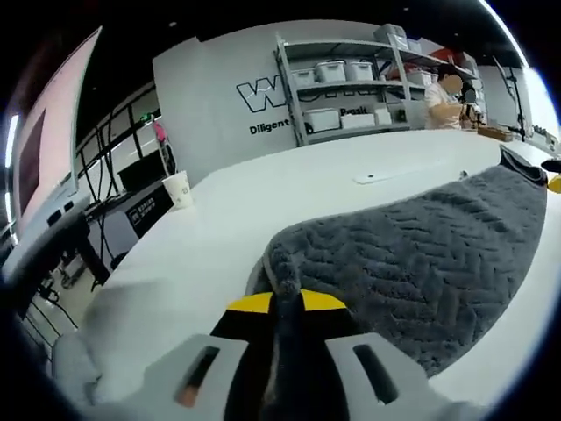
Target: Open the folded towel by lifting each exposed corner and separating the folded layers until the towel lies flat within the target outline without major curled edges
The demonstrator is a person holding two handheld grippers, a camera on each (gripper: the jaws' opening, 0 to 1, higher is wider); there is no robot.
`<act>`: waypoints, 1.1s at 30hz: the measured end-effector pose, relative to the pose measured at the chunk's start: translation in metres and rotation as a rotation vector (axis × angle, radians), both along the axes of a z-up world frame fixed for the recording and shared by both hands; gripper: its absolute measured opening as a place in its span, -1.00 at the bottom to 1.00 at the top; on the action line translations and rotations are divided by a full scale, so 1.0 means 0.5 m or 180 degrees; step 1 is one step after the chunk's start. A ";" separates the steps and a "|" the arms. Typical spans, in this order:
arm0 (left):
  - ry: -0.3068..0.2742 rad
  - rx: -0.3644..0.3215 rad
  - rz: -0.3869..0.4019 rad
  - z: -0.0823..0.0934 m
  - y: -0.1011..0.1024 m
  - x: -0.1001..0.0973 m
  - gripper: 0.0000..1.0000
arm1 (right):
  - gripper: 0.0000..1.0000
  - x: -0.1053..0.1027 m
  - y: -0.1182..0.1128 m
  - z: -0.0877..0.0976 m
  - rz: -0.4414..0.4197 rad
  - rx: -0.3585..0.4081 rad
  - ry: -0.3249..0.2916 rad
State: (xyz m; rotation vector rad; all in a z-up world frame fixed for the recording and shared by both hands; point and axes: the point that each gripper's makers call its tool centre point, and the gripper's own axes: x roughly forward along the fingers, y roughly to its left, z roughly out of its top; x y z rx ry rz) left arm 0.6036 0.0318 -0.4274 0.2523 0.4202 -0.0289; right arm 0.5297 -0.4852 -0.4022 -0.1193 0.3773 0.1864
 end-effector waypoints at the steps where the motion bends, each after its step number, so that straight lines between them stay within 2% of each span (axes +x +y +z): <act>1: 0.0000 0.0026 0.0011 0.000 0.003 0.000 -0.83 | 0.90 0.000 0.000 0.000 0.0003 -0.0001 0.0004; 9: -0.0022 0.0103 0.0161 0.002 0.035 -0.004 -0.83 | 0.90 -0.002 -0.001 0.001 0.0001 -0.0003 0.0001; 14: -0.0039 0.0319 0.0228 0.005 0.049 -0.004 -0.83 | 0.90 -0.002 -0.001 0.002 0.0009 0.0003 -0.0002; 17: -0.0039 0.0364 0.0258 0.005 0.055 -0.005 -0.83 | 0.90 -0.003 -0.002 0.002 0.0007 0.0009 0.0001; 19: -0.0041 0.0362 0.0281 0.006 0.059 -0.005 -0.82 | 0.90 -0.003 -0.002 0.002 0.0006 0.0010 0.0001; 23: -0.0061 0.0201 0.0340 0.008 0.063 -0.009 -0.76 | 0.90 -0.004 -0.001 0.001 0.0016 0.0004 0.0002; 26: -0.0074 0.0048 0.0381 0.009 0.066 -0.012 -0.69 | 0.90 -0.004 0.001 0.001 0.0032 0.0002 0.0005; 29: -0.0071 -0.0009 0.0383 0.012 0.070 -0.021 -0.57 | 0.90 -0.004 0.001 0.000 0.0040 0.0004 0.0011; 32: -0.0054 -0.0050 0.0383 0.015 0.071 -0.028 -0.30 | 0.89 -0.004 -0.001 0.000 0.0034 0.0001 0.0013; 33: -0.0057 -0.0092 0.0401 0.019 0.072 -0.032 -0.15 | 0.89 -0.005 -0.002 0.001 0.0031 0.0008 0.0009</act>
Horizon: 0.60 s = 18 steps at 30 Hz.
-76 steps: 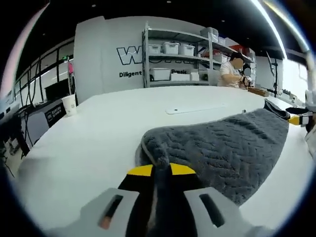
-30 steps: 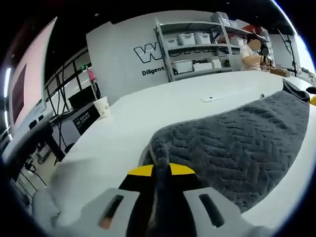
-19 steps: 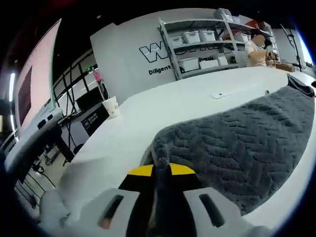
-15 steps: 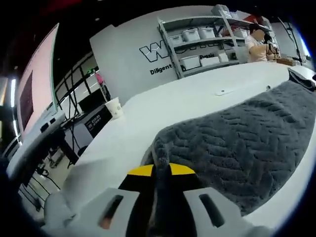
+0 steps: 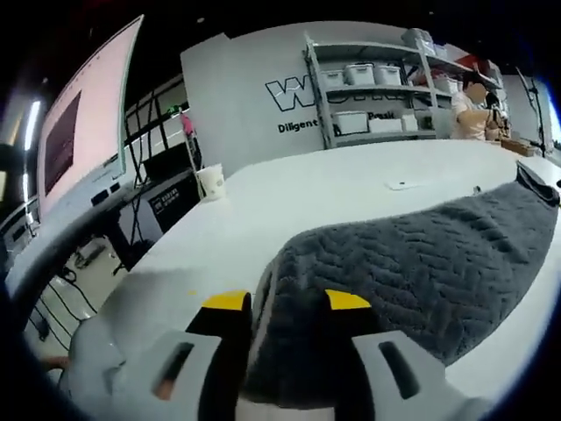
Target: Open the folded towel by lifting each exposed corner and separating the folded layers until the towel lies flat within the target outline without major curled edges
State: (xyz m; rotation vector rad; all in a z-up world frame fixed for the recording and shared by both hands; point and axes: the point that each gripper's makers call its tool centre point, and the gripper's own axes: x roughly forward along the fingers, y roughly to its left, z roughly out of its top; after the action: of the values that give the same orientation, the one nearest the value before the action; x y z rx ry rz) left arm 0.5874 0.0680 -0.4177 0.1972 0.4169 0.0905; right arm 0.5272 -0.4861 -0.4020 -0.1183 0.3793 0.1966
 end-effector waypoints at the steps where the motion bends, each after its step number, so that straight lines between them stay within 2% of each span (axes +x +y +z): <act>1: -0.0017 -0.0020 0.0000 0.004 -0.001 -0.003 -0.04 | 0.90 0.000 0.000 0.000 0.0001 0.0004 -0.0001; 3: -0.0091 -0.0100 -0.0017 0.016 -0.007 -0.003 0.18 | 0.90 0.000 0.000 0.001 0.0002 0.0003 -0.0002; 7: -0.0162 -0.0174 -0.0070 0.028 -0.019 -0.002 0.37 | 0.90 0.000 0.001 0.001 0.0004 -0.0001 -0.0005; 10: -0.0204 -0.0317 -0.0248 0.039 -0.053 -0.001 0.67 | 0.90 -0.002 0.005 -0.003 0.0033 0.0003 0.0026; 11: -0.0202 -0.0572 -0.0568 0.039 -0.114 -0.004 0.80 | 0.90 -0.002 0.006 -0.002 0.0039 -0.0007 0.0021; 12: -0.0178 -0.0627 -0.0734 0.039 -0.149 -0.008 0.89 | 0.90 -0.002 0.006 0.000 0.0037 -0.0007 0.0011; 13: -0.0111 -0.0783 -0.0870 0.032 -0.176 -0.011 0.93 | 0.90 -0.002 0.005 0.002 0.0034 0.0003 -0.0002; 18: 0.0041 -0.0781 -0.0945 0.010 -0.193 -0.015 0.98 | 0.91 0.002 0.002 0.002 0.0022 -0.0025 -0.0018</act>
State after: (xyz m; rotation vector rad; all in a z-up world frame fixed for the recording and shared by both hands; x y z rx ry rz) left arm 0.5797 -0.0285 -0.4127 0.0163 0.4039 -0.2529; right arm 0.5282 -0.4853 -0.4010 -0.1280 0.3742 0.2015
